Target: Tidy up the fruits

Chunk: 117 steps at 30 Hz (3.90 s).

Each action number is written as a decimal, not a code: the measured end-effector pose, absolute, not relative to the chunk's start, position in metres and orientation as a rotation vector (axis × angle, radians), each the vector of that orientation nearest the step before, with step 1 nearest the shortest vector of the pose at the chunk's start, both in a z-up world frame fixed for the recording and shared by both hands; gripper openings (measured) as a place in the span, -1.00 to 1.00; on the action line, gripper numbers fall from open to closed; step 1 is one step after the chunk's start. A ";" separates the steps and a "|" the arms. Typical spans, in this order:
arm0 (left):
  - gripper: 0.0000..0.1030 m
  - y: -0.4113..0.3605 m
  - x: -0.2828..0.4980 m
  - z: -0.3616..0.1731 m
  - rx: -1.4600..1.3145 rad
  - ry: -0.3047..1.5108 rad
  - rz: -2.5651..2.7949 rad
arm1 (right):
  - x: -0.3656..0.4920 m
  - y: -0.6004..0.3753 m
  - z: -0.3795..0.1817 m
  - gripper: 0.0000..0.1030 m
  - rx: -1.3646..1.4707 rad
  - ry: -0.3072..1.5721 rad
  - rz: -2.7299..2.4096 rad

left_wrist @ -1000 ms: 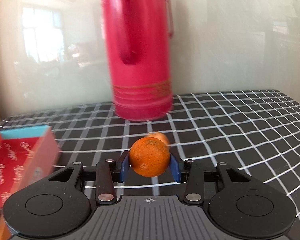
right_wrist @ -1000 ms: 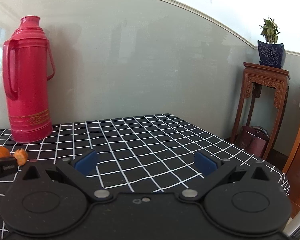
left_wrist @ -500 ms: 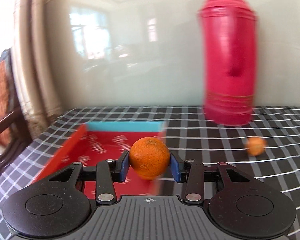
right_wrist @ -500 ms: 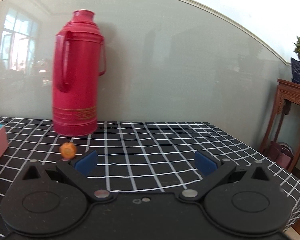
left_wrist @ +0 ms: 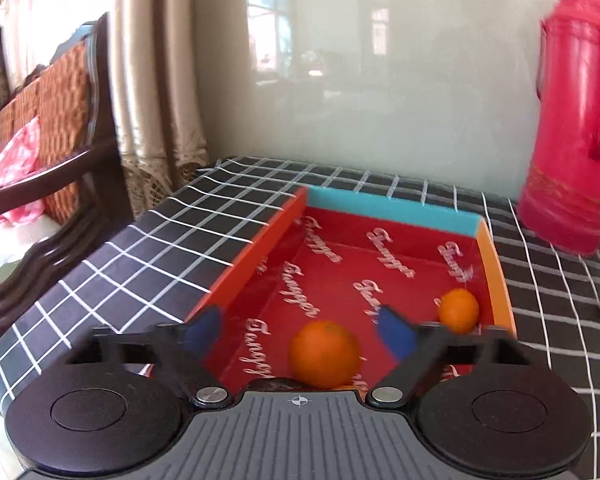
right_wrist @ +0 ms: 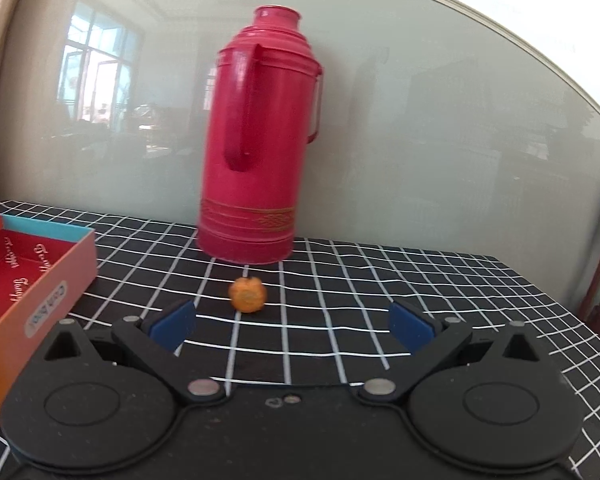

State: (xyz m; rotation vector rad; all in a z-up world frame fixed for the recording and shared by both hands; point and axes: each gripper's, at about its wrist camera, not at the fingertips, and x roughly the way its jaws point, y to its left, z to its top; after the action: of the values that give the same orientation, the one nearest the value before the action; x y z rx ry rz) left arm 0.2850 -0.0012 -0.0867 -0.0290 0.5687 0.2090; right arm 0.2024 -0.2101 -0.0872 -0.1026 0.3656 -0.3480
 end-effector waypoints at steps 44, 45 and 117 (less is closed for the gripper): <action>0.93 0.131 0.200 -0.084 -0.134 0.469 0.516 | 0.349 -0.248 -0.123 -0.45 0.105 0.644 -0.290; 0.93 0.132 0.201 -0.084 -0.139 0.472 0.517 | 0.348 -0.247 -0.122 -0.45 0.097 0.638 -0.288; 1.00 0.042 0.034 0.014 -0.035 0.380 0.148 | 0.034 -0.170 0.003 0.89 0.045 0.414 -0.039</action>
State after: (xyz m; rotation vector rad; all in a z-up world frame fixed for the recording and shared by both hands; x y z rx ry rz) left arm 0.0339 0.0420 0.0137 -0.0349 0.3805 0.1479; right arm 0.0339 -0.1701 0.0031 0.0447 0.4142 -0.0394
